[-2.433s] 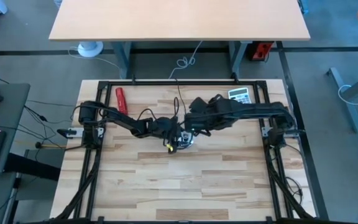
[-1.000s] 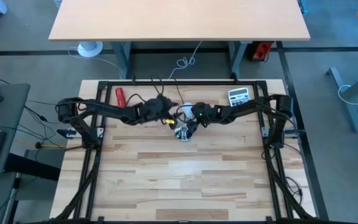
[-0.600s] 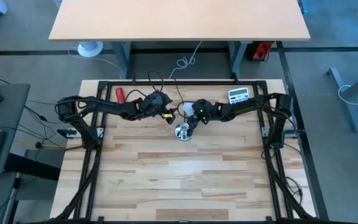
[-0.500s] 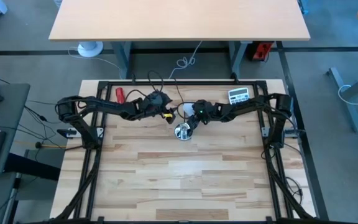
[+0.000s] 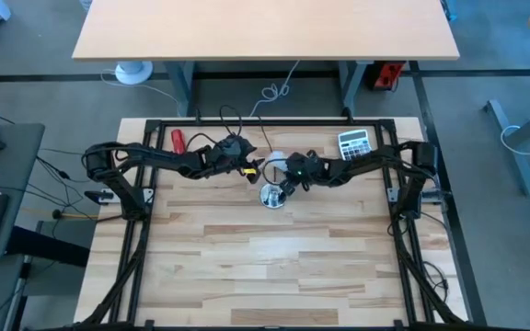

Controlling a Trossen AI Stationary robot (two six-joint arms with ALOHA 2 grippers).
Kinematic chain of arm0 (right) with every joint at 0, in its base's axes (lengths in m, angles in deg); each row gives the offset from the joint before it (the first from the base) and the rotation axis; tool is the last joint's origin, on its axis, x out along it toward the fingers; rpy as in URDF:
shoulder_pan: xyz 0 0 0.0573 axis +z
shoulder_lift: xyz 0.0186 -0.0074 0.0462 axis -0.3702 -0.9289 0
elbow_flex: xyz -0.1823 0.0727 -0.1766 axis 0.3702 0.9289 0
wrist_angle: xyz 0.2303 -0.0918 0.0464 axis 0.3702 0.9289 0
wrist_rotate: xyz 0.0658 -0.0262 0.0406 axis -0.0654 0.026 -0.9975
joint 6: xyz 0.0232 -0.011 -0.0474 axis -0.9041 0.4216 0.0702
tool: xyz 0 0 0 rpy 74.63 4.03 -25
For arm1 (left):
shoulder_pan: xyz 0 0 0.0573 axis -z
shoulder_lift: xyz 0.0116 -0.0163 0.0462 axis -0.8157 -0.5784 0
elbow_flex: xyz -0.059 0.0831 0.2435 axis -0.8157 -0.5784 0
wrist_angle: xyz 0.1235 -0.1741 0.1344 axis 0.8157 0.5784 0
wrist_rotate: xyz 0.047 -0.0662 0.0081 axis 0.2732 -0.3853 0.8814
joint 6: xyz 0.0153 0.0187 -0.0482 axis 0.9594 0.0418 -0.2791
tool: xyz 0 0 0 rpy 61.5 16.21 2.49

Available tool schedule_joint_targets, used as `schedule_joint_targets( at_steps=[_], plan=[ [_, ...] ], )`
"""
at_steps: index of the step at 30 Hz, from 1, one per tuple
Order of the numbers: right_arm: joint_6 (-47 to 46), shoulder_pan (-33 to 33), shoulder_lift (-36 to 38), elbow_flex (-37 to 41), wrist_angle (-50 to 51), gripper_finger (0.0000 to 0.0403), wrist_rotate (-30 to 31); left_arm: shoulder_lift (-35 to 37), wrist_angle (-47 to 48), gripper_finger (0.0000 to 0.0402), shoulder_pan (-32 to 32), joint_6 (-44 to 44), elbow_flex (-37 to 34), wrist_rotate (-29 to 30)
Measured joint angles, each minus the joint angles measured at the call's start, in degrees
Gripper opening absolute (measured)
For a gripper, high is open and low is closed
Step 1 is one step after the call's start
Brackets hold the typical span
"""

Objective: Screw lightbulb
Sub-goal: Insert the lightbulb into the silver lamp socket

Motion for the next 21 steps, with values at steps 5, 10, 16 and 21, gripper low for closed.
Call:
schedule_joint_targets(
  at_steps=[5,10,16,21],
  plan=[
    [0.6,2.2,8.6,10.1,-13.2,0.0114,9.5,0.0,-3.8,0.0235,0.0,0.6,-0.1,-3.8],
    [6.7,5.2,14.7,19.3,-31.2,0.0114,10.3,0.0,-16.7,0.0235,0.0,1.7,-0.1,-19.1],
    [18.4,11.0,15.3,20.7,-40.5,0.0114,10.3,-0.1,-22.7,0.0243,0.9,1.0,-0.1,-26.4],
    [23.7,14.4,14.2,18.7,-42.0,0.0114,10.2,-0.1,-22.8,0.0283,3.2,3.8,-0.1,-26.4]
  ],
)
